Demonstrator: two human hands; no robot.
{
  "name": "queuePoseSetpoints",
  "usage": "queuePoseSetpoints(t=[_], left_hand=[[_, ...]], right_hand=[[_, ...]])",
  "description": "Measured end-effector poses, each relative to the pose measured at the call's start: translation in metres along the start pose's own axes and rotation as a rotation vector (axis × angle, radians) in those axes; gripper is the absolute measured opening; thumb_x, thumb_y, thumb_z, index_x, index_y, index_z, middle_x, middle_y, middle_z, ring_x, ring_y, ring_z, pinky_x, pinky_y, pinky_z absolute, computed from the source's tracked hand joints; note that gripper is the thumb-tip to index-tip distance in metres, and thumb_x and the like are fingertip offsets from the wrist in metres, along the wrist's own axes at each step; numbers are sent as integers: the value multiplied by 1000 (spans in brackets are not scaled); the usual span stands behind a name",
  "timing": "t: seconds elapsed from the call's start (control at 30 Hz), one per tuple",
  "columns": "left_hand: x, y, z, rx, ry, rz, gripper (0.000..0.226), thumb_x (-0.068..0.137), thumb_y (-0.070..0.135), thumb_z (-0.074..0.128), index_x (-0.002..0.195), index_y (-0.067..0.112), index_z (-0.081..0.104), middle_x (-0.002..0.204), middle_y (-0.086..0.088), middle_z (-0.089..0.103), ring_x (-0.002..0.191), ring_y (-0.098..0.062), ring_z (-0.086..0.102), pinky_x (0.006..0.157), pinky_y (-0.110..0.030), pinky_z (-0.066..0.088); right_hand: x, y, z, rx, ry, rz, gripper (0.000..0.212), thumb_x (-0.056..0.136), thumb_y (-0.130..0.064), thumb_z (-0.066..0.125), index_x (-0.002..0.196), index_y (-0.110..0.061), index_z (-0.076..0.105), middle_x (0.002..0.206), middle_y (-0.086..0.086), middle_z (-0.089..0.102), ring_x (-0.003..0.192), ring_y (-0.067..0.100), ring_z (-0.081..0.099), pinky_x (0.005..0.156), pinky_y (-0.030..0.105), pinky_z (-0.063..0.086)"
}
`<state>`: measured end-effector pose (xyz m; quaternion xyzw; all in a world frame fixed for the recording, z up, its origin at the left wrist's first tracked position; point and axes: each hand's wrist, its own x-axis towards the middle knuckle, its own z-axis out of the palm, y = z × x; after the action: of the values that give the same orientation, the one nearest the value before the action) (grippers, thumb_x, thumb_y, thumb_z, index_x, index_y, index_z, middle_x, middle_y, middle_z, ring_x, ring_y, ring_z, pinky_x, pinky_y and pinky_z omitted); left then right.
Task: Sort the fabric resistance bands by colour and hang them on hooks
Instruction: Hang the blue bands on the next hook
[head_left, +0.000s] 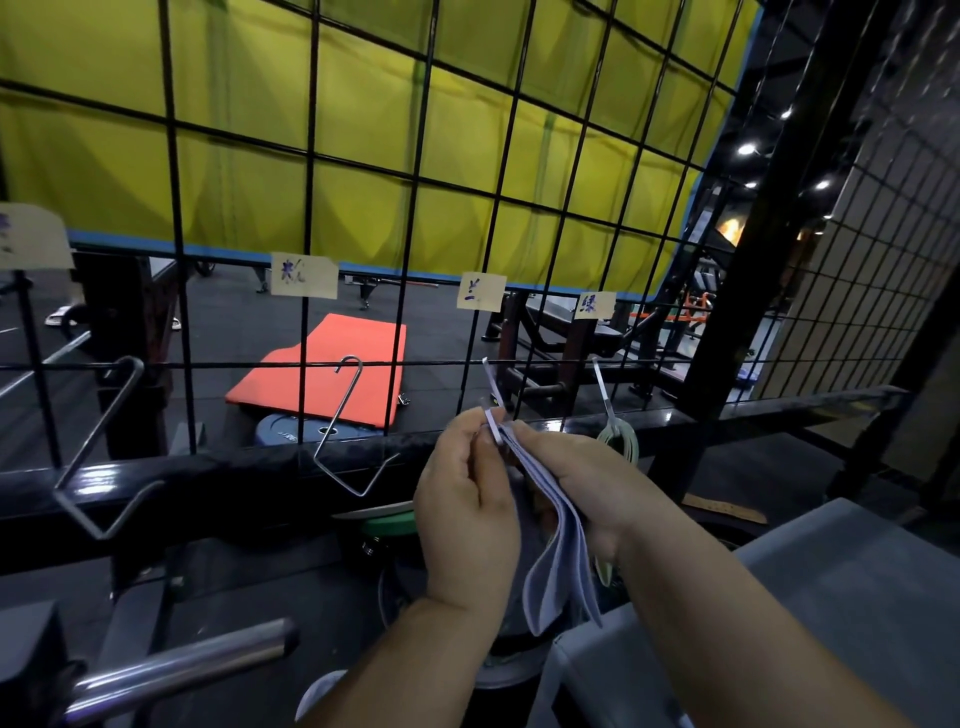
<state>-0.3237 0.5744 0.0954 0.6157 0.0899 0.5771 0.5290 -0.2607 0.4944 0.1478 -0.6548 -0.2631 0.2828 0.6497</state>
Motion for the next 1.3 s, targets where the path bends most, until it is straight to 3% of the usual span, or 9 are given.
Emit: queuePoseSetpoints(t=[0.27, 0.4, 0.57, 0.7, 0.8, 0.9, 1.0, 1.17, 1.3], left_hand=[[-6, -3, -10, 50, -111, -80, 29, 99, 13, 46, 118, 23, 65, 114, 14, 65, 108, 3, 57, 91, -11, 43], [-9, 5, -15, 14, -161, -99, 27, 93, 22, 54, 112, 39, 63, 113, 31, 61, 105, 11, 57, 85, -6, 43], [-6, 4, -15, 50, -176, -120, 30, 93, 21, 61, 109, 47, 62, 108, 18, 65, 100, 6, 60, 83, -10, 46], [-3, 3, -13, 70, -177, -102, 30, 93, 15, 58, 114, 34, 68, 107, 16, 67, 100, 2, 62, 82, -13, 49], [-2, 5, -12, 58, -170, -82, 33, 93, 9, 53, 109, 34, 68, 104, 18, 68, 100, 1, 62, 82, -12, 47], [-1, 5, -10, 16, -157, -111, 39, 91, 9, 54, 99, 45, 65, 101, 15, 69, 97, -1, 64, 82, -17, 48], [-1, 8, -8, -106, -177, -186, 28, 84, 15, 57, 96, 37, 70, 105, 11, 68, 98, -6, 65, 83, -25, 52], [4, 10, -6, -138, -135, -250, 21, 80, 45, 59, 90, 31, 70, 104, 6, 64, 95, -9, 63, 85, -33, 54], [3, 12, 2, -232, -90, -362, 17, 89, 39, 60, 83, 26, 66, 88, 0, 67, 82, -18, 65, 75, -43, 55]], right_hand=[[-1, 8, -3, -145, 90, -61, 46, 85, -50, 68, 105, -9, 71, 109, 24, 69, 109, 46, 61, 99, 61, 46], [1, 14, -4, -98, 64, -106, 50, 80, -53, 69, 107, -11, 71, 113, 23, 68, 113, 43, 60, 105, 57, 44], [2, 21, -9, -17, 64, -153, 43, 86, -40, 57, 111, -8, 69, 110, 19, 70, 99, 31, 66, 94, 43, 51], [1, 18, -8, 103, 71, -90, 37, 102, -29, 44, 111, -5, 69, 108, 20, 71, 99, 30, 69, 89, 39, 55], [8, 18, -6, 208, 124, -11, 39, 99, -36, 52, 109, -5, 72, 114, 23, 69, 113, 40, 62, 103, 51, 47], [15, 19, 1, 296, 146, 22, 53, 75, -45, 70, 106, -2, 73, 121, 27, 63, 111, 40, 57, 112, 54, 33], [18, 20, 5, 393, 121, 40, 47, 77, -39, 71, 105, -1, 71, 107, 22, 65, 101, 33, 60, 106, 47, 41], [15, 20, 7, 359, 126, -21, 46, 100, -34, 46, 110, 6, 67, 106, 25, 69, 96, 34, 66, 86, 42, 54], [19, 19, 8, 401, 146, 24, 50, 100, -36, 45, 73, -5, 74, 76, 14, 66, 66, 23, 61, 64, 32, 46]])
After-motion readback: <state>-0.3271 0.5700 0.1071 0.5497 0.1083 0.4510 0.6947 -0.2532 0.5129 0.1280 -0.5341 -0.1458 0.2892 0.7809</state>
